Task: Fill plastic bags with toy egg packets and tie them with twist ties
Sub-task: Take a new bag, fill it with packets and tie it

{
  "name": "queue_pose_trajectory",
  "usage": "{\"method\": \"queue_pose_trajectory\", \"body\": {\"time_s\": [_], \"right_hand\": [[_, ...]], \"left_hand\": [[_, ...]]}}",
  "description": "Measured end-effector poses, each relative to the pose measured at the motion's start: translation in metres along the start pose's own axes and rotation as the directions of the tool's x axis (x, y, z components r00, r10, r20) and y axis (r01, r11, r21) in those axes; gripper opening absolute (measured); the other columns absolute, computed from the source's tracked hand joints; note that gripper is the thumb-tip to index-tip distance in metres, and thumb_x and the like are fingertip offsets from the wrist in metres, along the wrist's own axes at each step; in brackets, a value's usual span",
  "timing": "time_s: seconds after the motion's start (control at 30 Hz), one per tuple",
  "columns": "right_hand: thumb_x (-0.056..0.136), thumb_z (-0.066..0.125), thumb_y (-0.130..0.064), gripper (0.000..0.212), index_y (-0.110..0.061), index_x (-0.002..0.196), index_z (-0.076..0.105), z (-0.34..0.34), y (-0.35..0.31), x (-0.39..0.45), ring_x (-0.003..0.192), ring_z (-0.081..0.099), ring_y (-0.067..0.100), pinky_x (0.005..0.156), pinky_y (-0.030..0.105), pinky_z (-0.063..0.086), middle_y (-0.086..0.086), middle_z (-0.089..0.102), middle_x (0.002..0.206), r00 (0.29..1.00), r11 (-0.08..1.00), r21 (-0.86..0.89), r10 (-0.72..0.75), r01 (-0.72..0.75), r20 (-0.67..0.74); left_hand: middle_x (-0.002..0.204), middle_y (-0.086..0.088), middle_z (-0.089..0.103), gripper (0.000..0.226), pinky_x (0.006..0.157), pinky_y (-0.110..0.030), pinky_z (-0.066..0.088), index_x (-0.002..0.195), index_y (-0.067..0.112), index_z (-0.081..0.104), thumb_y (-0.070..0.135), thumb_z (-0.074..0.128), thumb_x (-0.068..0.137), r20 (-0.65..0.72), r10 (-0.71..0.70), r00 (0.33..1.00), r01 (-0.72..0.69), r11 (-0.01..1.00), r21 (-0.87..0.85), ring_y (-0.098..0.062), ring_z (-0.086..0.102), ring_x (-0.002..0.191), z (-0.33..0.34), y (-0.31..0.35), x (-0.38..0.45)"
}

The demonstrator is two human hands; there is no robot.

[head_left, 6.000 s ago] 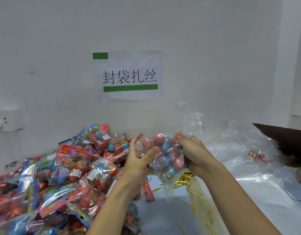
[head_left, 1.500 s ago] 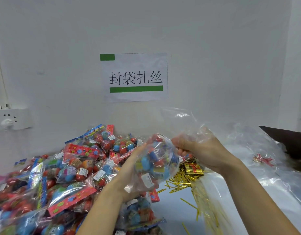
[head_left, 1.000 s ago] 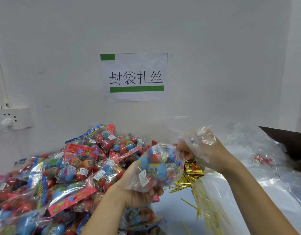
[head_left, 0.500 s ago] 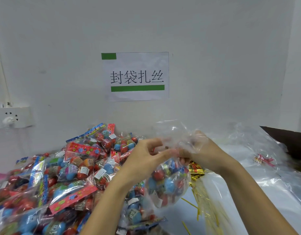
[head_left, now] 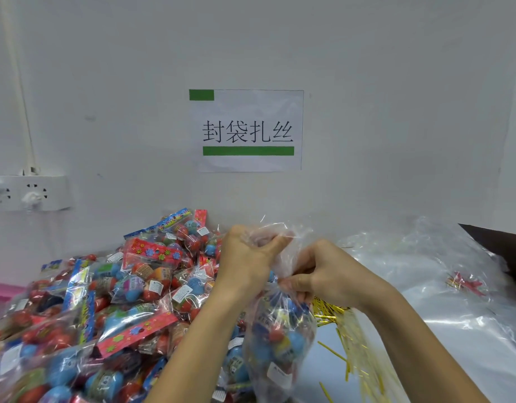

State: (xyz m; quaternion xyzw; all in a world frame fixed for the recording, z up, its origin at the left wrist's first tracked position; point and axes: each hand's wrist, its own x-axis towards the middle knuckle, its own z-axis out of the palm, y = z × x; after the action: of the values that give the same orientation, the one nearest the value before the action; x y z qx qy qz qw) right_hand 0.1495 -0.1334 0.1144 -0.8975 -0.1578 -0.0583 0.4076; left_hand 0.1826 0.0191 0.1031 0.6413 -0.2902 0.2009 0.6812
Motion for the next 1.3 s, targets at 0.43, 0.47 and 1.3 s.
{"method": "queue_pose_trajectory", "body": {"time_s": [0.43,0.47,1.3], "right_hand": [[0.083,0.074,0.004,0.015,-0.001,0.069,0.071,-0.009,-0.007,-0.012,0.05,0.059,0.015,0.052,0.023,0.049,0.006,0.064,0.055,0.998,0.975,0.217,-0.063,0.058,0.014],[0.083,0.073,0.005,0.016,-0.002,0.069,0.071,-0.011,-0.008,-0.013,0.05,0.058,0.014,0.052,0.022,0.048,0.005,0.064,0.055,0.998,0.968,0.242,-0.07,0.067,0.002],[0.086,0.073,-0.001,0.006,0.004,0.084,0.076,-0.008,-0.007,-0.011,0.06,0.062,0.016,0.059,0.024,0.052,0.01,0.069,0.068,0.997,0.965,0.252,-0.07,0.072,-0.015]], "left_hand": [[0.072,-0.011,0.074,0.019,0.059,-0.03,0.054,0.08,0.01,0.078,0.028,0.084,0.074,0.033,-0.054,0.998,0.056,0.997,-0.053,-0.022,0.069,0.063,-0.002,0.01,-0.002],[0.078,-0.011,0.076,0.028,0.062,-0.028,0.055,0.087,0.01,0.079,0.031,0.085,0.07,0.067,-0.087,0.994,0.09,0.995,-0.045,-0.022,0.072,0.069,-0.007,0.012,-0.002],[0.06,0.008,0.069,0.03,0.05,-0.016,0.048,0.058,0.025,0.071,0.001,0.085,0.07,0.04,0.047,0.998,-0.051,0.991,0.121,-0.007,0.066,0.054,0.003,0.014,-0.003]]}}
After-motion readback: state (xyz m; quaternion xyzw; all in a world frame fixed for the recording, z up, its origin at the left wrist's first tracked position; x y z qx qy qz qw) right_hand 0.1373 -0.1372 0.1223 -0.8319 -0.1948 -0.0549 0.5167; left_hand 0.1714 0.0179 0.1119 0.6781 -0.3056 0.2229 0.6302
